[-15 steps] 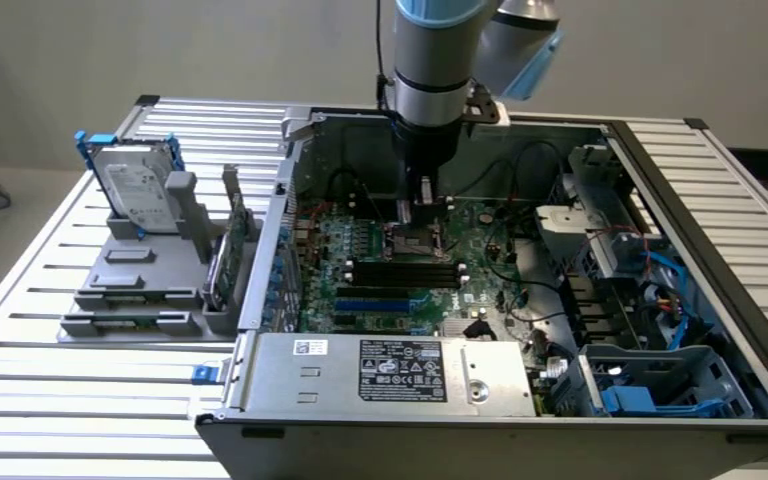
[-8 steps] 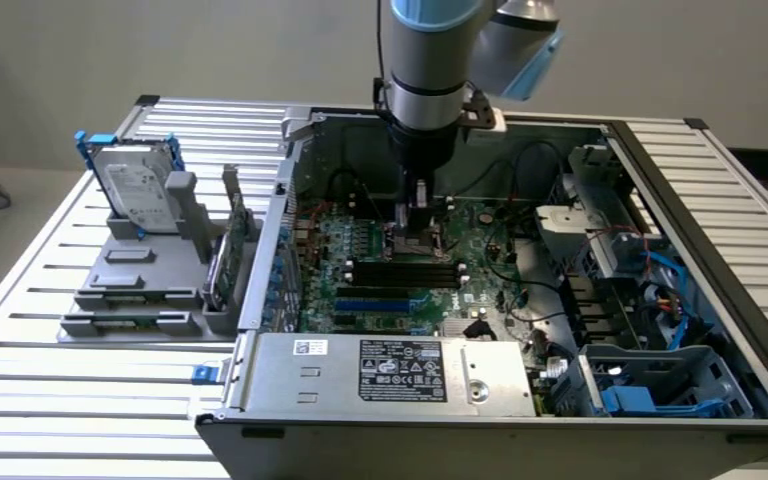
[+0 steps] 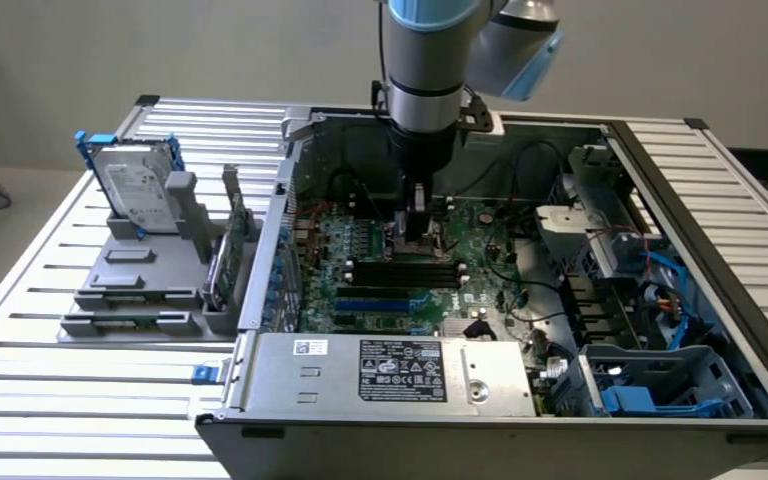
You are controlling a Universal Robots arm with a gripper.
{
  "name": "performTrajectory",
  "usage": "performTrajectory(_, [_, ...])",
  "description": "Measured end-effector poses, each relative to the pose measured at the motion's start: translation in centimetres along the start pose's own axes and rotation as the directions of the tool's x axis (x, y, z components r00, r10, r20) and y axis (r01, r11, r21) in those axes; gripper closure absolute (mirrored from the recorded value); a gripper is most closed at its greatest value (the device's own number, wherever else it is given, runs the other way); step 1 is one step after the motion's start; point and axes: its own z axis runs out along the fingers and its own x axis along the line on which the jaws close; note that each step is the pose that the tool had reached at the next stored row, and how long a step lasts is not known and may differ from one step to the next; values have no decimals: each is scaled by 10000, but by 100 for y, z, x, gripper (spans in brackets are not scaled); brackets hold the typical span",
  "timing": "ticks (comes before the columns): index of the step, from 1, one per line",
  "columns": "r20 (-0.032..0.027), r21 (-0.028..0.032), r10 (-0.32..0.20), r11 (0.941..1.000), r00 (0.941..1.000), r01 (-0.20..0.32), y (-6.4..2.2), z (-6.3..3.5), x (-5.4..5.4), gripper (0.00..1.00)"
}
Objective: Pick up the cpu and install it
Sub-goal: 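Place the cpu into insertion slot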
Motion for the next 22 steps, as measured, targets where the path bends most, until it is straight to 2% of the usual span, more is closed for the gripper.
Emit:
performTrajectory(4, [82,-7,20,10000,10000,-20,-17,39,-3,45])
performTrajectory(7, [98,-34,28,10000,9999,-27,-19,51,-4,45])
performTrajectory(12, [94,-158,23,9999,10000,-21,-47,72,-5,45])
performTrajectory(15, [108,-202,22,9998,9999,-20,-80,91,-7,45])
performTrajectory(22, [171,-212,20,9998,9999,-16,-93,107,-15,45])
